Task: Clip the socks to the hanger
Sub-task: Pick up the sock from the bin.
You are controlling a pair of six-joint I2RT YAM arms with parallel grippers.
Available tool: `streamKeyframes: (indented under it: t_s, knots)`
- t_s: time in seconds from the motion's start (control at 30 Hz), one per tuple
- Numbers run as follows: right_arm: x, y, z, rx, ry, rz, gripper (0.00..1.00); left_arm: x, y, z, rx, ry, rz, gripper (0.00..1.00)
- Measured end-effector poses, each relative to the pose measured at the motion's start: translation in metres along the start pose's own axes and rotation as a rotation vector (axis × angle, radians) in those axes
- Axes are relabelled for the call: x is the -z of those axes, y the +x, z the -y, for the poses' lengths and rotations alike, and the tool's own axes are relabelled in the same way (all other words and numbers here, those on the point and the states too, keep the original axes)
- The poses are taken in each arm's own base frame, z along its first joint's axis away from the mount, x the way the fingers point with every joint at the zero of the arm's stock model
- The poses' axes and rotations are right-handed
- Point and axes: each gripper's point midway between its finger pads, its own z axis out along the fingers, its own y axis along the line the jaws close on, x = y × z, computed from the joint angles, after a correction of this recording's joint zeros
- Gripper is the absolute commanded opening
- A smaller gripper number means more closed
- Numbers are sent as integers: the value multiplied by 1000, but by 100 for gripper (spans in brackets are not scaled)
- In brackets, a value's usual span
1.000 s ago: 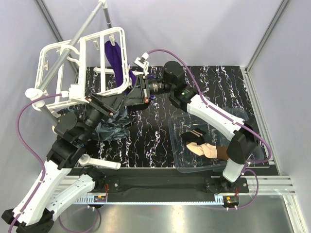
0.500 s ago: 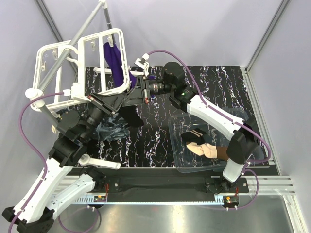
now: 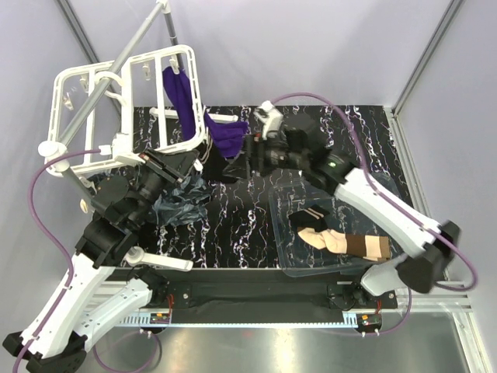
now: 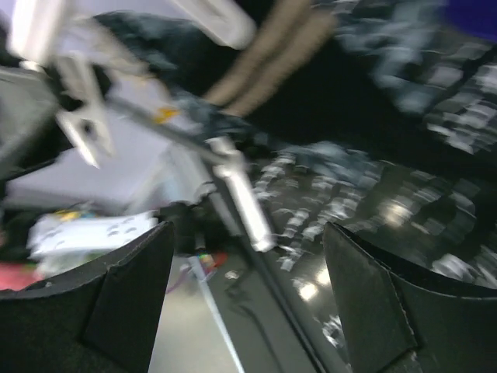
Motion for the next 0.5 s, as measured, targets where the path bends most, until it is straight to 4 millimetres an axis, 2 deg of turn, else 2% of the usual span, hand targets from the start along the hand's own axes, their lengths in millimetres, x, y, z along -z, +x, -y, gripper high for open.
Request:
streamKeyframes:
  t_s: [0.13,0.2,0.27,0.33,0.4,0.5]
  knots:
    - [52,1,40,-5,331,83,79,2,-3,-2,0,-19,5,0]
    - [80,10,66,-29,508,111,79,2,-3,-2,2,-24,5,0]
    - [104,33,95,-65,666,96,77,2,-2,-3,2,-29,2,0]
    - [124,66,125,-103,808,53,74,2,-1,-5,3,-34,-2,0]
    - [139,95,149,-139,916,2,69,2,0,-5,4,-36,-4,0]
    - [163,137,183,-230,1084,-58,67,2,0,-5,4,-36,-6,0]
